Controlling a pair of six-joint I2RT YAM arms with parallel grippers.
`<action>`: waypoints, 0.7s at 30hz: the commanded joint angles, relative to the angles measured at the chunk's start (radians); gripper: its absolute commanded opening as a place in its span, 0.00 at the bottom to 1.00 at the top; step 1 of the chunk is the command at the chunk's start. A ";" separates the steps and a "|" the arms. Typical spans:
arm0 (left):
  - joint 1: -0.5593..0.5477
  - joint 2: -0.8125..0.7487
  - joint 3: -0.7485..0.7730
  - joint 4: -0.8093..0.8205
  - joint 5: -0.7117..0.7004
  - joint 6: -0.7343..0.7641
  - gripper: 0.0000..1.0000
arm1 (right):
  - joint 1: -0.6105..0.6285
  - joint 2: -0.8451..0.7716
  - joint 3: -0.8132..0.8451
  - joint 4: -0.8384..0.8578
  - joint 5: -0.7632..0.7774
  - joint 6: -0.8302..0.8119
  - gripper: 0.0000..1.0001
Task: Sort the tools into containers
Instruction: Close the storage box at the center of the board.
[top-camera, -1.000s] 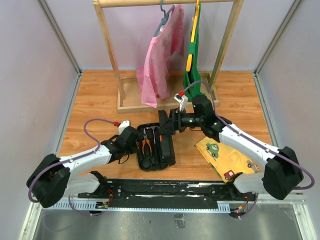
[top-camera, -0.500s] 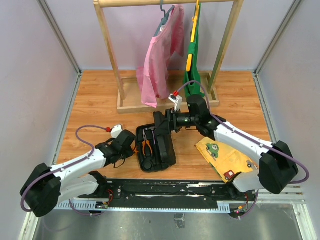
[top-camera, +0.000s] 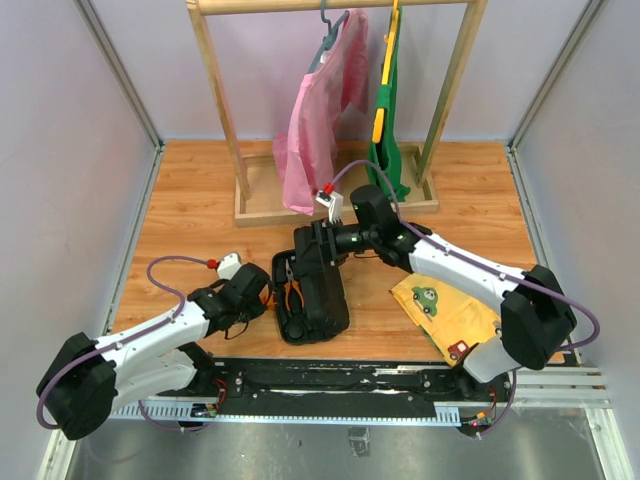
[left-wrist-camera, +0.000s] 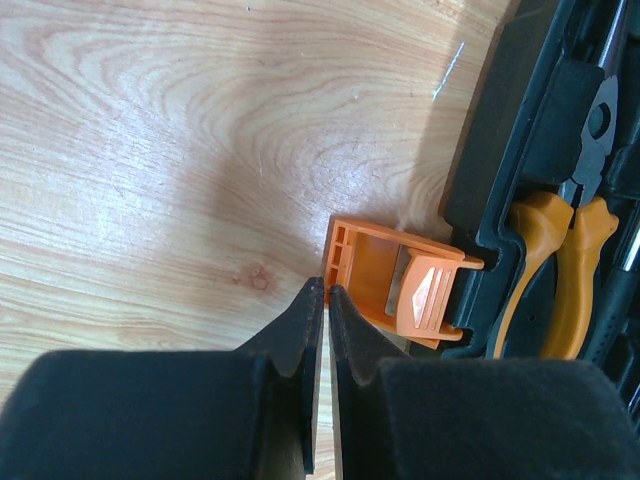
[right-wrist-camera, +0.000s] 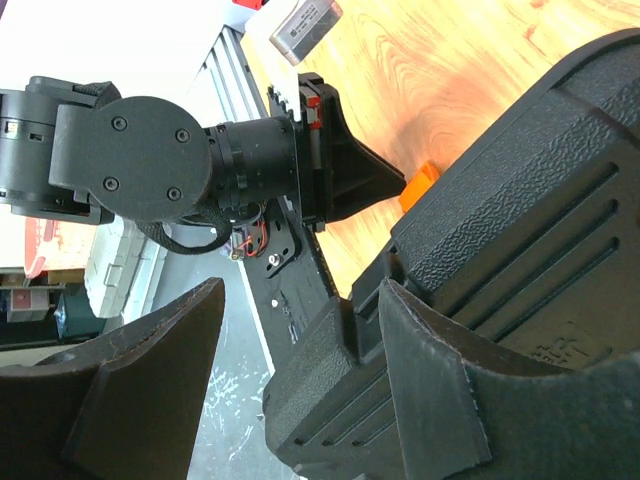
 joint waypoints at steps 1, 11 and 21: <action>-0.004 0.022 -0.008 -0.074 -0.031 0.008 0.09 | 0.027 0.032 0.095 -0.073 -0.036 -0.029 0.65; -0.004 0.019 -0.012 -0.064 -0.029 0.015 0.09 | 0.028 -0.033 0.109 -0.178 0.154 -0.102 0.65; -0.004 -0.093 -0.018 -0.031 -0.018 0.051 0.13 | 0.049 -0.010 0.073 -0.353 0.460 -0.162 0.66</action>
